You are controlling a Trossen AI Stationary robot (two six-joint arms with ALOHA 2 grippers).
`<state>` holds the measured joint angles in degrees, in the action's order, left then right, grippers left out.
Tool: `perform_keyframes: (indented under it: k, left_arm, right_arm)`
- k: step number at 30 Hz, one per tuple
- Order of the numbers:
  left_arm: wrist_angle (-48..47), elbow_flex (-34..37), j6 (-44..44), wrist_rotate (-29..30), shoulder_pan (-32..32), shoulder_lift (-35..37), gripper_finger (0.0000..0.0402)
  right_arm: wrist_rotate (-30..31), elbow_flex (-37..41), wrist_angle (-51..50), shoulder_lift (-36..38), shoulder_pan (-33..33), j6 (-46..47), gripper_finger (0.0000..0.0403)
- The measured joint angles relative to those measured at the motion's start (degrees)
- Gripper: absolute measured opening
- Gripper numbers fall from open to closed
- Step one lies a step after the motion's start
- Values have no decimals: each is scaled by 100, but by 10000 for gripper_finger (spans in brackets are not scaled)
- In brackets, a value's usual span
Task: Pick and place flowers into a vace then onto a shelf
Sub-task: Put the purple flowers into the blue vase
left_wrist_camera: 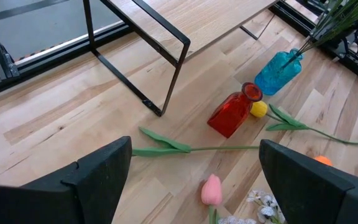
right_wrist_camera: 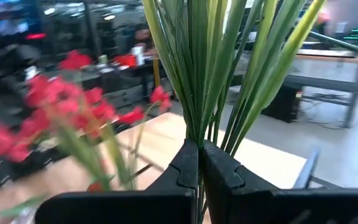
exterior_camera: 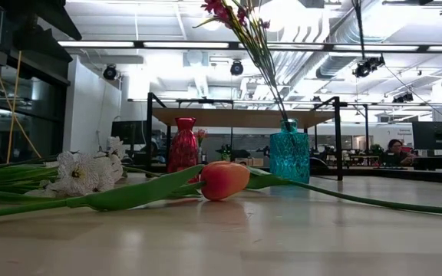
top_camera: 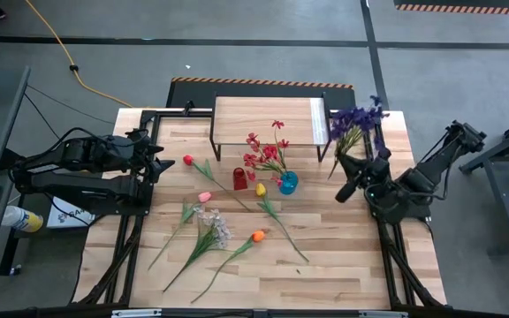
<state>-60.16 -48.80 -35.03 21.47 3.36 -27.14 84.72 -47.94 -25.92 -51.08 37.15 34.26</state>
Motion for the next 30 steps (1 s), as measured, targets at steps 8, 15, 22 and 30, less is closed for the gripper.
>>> perform_keyframes:
  k: [8,15,22,30]
  left_arm:
    - [0,0,-1,11,0,0,386]
    - [0,0,9,14,0,0,386]
    - [0,0,26,17,-1,0,386]
    - [-2,0,24,18,1,0,386]
  right_arm:
    - [-240,0,539,-472,-888,24,0]
    - [-758,0,1105,-1118,-1614,21,0]
    - [-1186,0,1954,-1629,-2117,22,0]
    - [-1494,2,2615,-2102,-2387,134,0]
